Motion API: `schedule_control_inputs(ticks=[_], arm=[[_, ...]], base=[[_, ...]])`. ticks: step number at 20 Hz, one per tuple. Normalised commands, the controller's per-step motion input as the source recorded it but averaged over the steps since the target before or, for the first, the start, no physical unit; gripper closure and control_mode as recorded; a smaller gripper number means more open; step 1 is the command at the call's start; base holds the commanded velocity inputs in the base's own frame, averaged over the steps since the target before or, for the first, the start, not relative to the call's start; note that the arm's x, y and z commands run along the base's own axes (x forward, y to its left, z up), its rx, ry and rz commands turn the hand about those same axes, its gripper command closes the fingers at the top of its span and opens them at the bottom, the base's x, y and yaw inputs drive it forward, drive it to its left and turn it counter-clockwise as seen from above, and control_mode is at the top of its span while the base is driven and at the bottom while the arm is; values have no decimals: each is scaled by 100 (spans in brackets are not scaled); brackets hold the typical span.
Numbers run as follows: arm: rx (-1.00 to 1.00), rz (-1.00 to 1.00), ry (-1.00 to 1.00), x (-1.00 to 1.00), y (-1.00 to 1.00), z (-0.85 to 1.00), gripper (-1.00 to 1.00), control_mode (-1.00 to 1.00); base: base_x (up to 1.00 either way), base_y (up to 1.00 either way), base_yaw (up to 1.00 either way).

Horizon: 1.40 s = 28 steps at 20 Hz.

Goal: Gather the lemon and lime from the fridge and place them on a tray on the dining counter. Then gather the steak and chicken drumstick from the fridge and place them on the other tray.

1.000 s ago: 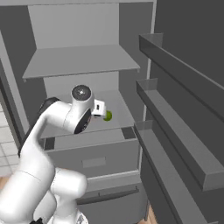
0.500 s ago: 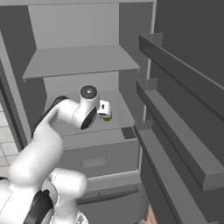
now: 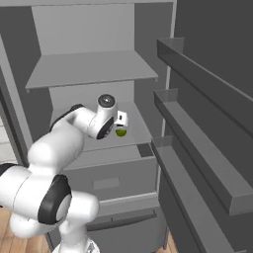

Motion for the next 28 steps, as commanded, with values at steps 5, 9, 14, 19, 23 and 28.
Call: schedule_control_inputs(ticks=[5, 9, 14, 19, 23, 28], arm=[[0, 0, 0, 42, -2, -29, -100, -100], [0, 0, 0, 42, -4, -25, -100, -100], [0, 0, 0, 42, -5, -26, -100, -100], [0, 0, 0, 40, -4, -25, -100, -100], [0, 0, 0, 39, -3, -20, -100, -100], [0, 0, 1, 39, -4, -21, -100, -100]], base=[[0, 0, 0], [0, 0, 0], [0, 0, 0], [0, 0, 0], [0, 0, 0], [0, 0, 0]])
